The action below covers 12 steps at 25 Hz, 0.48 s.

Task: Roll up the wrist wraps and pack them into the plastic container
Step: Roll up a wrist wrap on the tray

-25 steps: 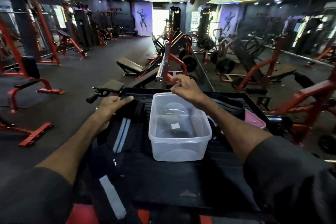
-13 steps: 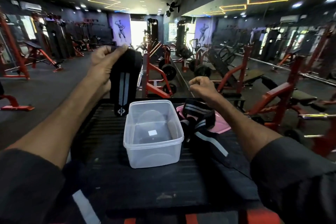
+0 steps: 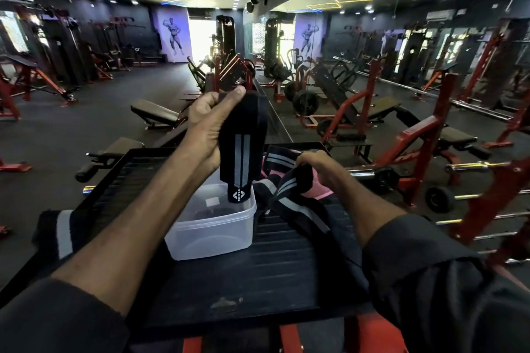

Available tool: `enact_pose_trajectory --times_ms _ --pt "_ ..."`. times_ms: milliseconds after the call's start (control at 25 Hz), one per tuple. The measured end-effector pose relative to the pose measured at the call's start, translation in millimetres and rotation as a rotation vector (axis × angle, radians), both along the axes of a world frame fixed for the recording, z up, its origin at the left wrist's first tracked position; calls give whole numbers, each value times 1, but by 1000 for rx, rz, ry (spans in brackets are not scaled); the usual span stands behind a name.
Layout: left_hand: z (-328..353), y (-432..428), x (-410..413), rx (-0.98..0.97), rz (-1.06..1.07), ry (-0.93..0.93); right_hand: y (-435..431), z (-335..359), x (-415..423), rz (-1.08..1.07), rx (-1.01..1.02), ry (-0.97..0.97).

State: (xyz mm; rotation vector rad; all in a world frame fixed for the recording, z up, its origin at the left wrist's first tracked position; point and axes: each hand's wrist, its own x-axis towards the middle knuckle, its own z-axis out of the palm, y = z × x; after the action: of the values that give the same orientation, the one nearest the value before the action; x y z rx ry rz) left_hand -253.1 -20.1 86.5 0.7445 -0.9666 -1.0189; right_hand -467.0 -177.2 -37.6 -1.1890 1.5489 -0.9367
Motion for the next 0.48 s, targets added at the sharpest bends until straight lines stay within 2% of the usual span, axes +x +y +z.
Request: enact_pose_trajectory --times_ms 80,200,280,400,480 --pt "-7 6 -10 26 -10 -27 8 -2 6 -25 24 -33" --pt "-8 15 -19 36 -6 -32 6 -13 0 -157 -28 96" --pt "-3 17 -21 21 11 -23 6 -6 -8 -273 -82 107" --pt "6 20 -23 -7 3 -10 25 36 -18 -408 -193 57" --pt "10 26 -28 -20 -15 -3 35 64 -27 -499 -268 -48"
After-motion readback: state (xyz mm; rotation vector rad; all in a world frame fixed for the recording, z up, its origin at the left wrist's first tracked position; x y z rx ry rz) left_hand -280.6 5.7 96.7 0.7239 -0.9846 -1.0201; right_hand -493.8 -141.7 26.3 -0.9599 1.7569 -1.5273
